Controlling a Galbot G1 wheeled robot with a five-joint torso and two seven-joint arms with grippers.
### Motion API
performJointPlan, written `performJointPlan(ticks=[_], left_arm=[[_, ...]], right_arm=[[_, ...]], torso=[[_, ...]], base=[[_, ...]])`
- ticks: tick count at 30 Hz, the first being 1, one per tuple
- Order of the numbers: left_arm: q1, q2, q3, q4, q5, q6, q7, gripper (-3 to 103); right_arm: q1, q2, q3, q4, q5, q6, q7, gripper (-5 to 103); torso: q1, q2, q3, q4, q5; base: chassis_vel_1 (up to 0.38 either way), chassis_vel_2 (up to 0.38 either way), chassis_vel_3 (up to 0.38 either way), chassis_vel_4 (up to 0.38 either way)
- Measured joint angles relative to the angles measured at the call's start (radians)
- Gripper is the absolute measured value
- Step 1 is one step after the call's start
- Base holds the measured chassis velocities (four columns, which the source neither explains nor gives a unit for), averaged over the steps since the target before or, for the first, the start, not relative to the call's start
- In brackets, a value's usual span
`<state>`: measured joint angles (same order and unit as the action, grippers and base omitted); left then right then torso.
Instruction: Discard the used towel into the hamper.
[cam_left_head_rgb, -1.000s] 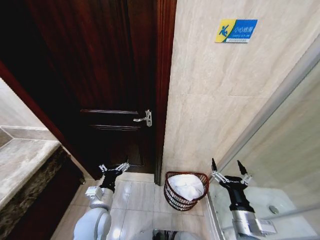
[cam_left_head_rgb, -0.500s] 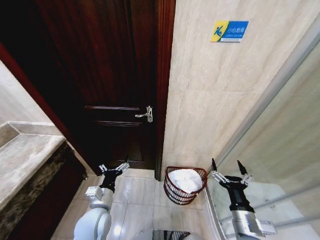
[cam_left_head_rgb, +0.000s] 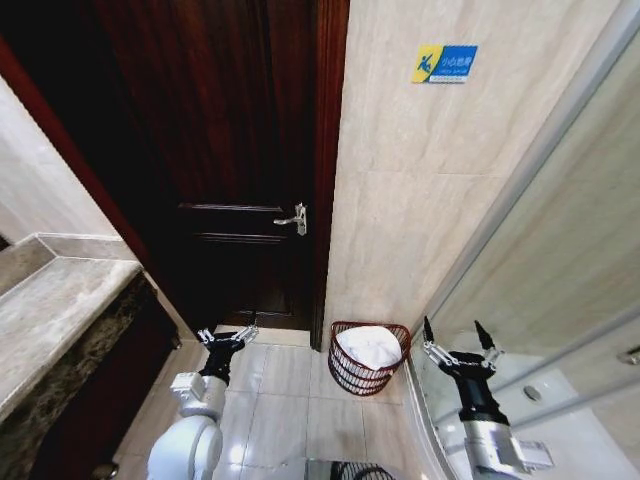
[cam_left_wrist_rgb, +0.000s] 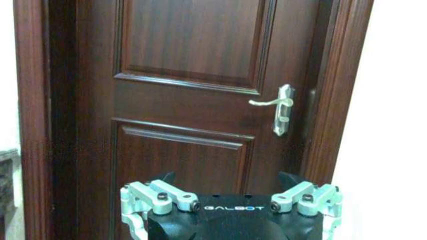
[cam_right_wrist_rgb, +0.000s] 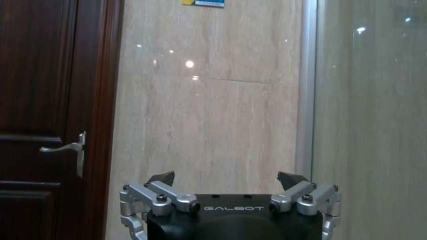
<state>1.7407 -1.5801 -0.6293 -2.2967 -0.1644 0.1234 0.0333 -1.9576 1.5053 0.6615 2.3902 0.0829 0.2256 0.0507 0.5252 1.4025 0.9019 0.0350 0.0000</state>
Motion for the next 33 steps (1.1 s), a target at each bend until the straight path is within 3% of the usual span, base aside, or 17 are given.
performJointPlan(ticks=[33], left_arm=[[0.0, 0.0, 0.0, 0.0, 0.0, 0.0, 0.0, 100]], right_arm=[[0.0, 0.0, 0.0, 0.0, 0.0, 0.0, 0.0, 100]], torso=[[0.0, 0.0, 0.0, 0.0001, 0.0001]], base=[[0.135, -0.139, -0.133, 0.137]])
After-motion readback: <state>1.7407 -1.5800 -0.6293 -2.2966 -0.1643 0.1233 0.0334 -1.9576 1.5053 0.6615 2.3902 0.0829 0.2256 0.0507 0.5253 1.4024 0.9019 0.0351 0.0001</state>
